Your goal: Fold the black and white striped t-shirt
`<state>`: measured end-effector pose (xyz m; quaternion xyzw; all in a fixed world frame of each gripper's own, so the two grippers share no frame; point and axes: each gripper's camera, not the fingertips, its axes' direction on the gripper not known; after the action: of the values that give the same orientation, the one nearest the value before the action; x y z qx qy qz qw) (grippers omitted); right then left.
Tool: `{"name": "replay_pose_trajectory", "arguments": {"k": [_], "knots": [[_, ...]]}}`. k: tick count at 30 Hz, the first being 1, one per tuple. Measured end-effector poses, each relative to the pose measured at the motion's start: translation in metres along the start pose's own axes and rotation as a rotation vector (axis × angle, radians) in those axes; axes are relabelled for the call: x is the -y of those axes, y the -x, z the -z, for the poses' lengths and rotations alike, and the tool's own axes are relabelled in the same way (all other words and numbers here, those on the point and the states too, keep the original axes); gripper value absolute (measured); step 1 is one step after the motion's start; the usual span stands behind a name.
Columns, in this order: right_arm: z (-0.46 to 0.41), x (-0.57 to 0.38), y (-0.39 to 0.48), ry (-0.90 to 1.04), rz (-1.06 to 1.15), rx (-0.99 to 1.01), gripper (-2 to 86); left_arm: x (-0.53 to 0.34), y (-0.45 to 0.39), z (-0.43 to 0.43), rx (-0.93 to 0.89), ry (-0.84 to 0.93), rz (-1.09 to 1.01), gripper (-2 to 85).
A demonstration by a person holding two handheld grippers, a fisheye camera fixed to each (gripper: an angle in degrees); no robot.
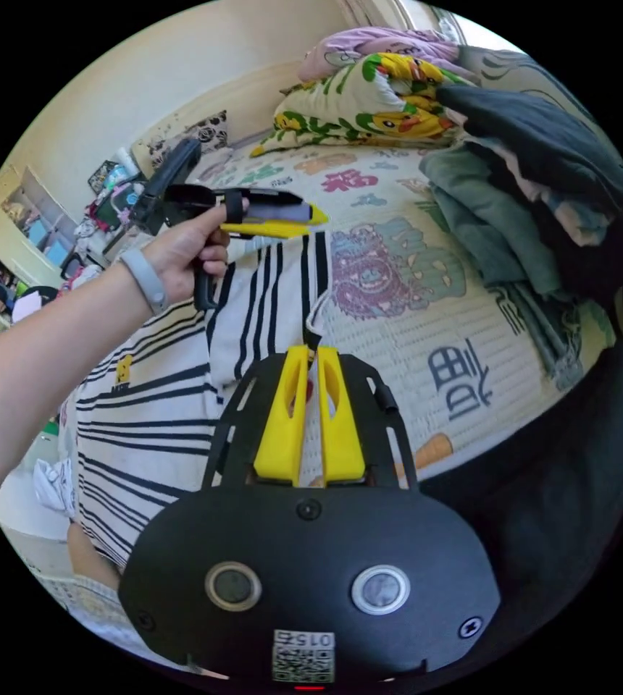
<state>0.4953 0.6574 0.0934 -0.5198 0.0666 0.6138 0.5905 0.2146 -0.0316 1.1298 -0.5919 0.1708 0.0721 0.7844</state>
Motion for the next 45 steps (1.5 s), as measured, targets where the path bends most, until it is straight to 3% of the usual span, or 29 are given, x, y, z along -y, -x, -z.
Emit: {"name": "replay_pose_trajectory", "arguments": {"k": [4,8,11,13,16,18,21,25,29,34,37,40,45], "knots": [[0.005,-0.026,0.022,-0.023,-0.011,-0.068,1.1,-0.043,-0.009,0.046,-0.176,-0.225,-0.085,11.6],[0.017,-0.031,0.051,-0.056,0.047,-0.044,1.0,-0.133,0.003,0.109,-0.179,-0.293,-0.109,10.7],[0.023,-0.015,0.091,-0.085,0.172,0.082,1.2,-0.249,0.036,0.181,0.010,-0.408,0.023,9.6],[0.021,-0.003,0.125,-0.087,0.268,0.131,1.4,-0.360,0.076,0.237,0.227,-0.524,0.277,8.4],[0.013,0.017,0.193,-0.064,0.436,0.229,2.2,-0.478,0.129,0.285,0.383,-0.651,0.575,8.0],[-0.002,0.032,0.247,-0.023,0.516,0.365,3.1,-0.511,0.154,0.294,0.397,-0.653,0.640,9.4],[-0.031,0.047,0.315,0.071,0.569,0.497,4.1,-0.512,0.190,0.281,0.417,-0.560,0.609,12.9],[-0.068,0.056,0.389,0.183,0.615,0.553,4.5,-0.510,0.268,0.222,0.178,-0.415,0.728,13.2],[-0.105,0.064,0.455,0.252,0.660,0.525,4.5,-0.545,0.267,0.204,0.016,-0.646,0.659,3.5],[-0.157,0.086,0.508,0.290,0.677,0.415,5.2,-0.593,0.187,0.167,0.180,-0.734,0.410,1.3],[-0.205,0.101,0.541,0.405,0.643,0.378,8.1,-0.624,0.175,0.145,0.278,-0.799,0.439,1.2],[-0.253,0.103,0.573,0.550,0.611,0.311,8.7,-0.644,0.186,0.125,0.218,-0.808,0.471,1.3],[-0.293,0.088,0.626,0.628,0.609,0.375,1.0,-0.685,0.185,0.115,0.320,-0.909,0.585,1.5]]}}
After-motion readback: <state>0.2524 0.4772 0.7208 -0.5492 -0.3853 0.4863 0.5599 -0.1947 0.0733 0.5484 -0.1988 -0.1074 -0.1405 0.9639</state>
